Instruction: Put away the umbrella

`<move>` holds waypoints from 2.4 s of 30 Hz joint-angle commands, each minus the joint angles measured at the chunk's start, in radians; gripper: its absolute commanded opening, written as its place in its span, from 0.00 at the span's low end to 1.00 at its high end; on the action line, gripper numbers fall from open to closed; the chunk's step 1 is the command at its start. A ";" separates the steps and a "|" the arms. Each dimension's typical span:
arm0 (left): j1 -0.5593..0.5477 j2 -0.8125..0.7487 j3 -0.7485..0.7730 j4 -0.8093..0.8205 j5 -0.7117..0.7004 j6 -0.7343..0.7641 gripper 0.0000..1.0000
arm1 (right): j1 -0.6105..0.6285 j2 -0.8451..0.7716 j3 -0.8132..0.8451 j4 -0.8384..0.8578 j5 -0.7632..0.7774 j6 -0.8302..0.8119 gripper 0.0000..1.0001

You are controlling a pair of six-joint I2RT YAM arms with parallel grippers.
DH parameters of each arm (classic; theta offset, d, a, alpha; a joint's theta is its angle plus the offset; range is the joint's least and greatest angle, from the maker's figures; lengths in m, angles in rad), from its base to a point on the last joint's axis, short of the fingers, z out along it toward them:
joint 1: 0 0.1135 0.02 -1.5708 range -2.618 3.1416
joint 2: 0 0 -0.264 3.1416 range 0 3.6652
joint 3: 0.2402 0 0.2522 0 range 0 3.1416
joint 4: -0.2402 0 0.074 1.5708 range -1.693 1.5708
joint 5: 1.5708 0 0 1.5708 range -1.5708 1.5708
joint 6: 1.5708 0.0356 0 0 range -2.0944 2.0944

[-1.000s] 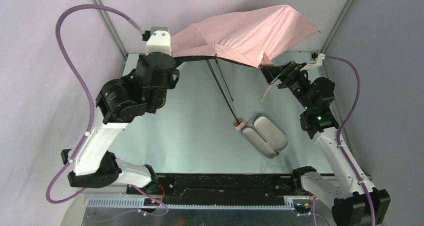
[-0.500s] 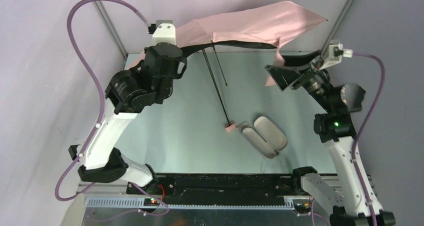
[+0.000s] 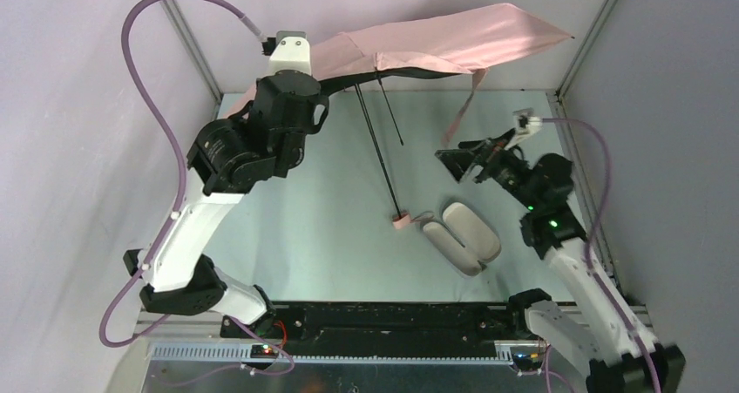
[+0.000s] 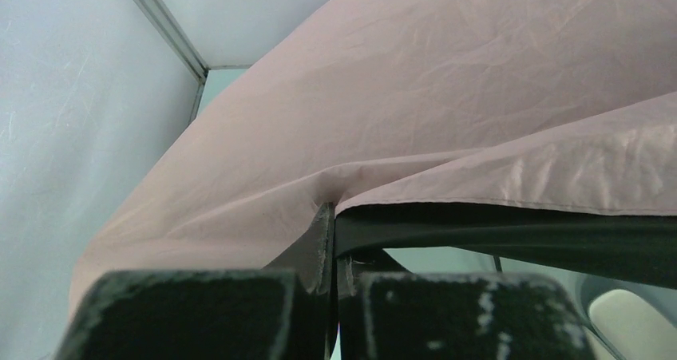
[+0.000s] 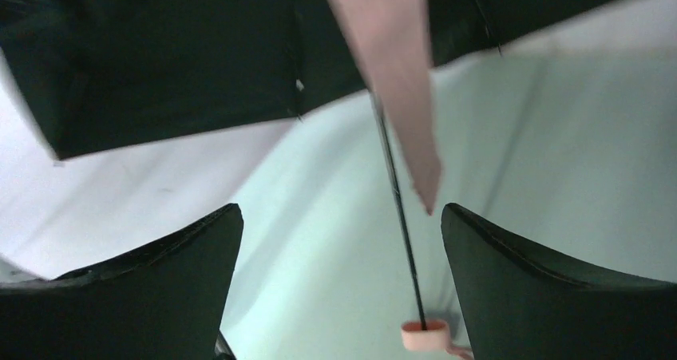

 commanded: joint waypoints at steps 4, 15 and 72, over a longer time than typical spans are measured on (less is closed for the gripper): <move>0.032 -0.043 0.032 0.018 0.029 -0.097 0.00 | 0.032 0.355 -0.125 0.557 -0.007 0.187 0.94; 0.090 -0.097 -0.048 0.035 0.165 -0.258 0.00 | 0.129 0.915 0.164 0.782 -0.138 0.292 0.96; -0.039 -0.433 -1.007 0.844 0.657 -0.342 1.00 | 0.456 0.776 0.972 -0.318 0.950 -0.281 0.00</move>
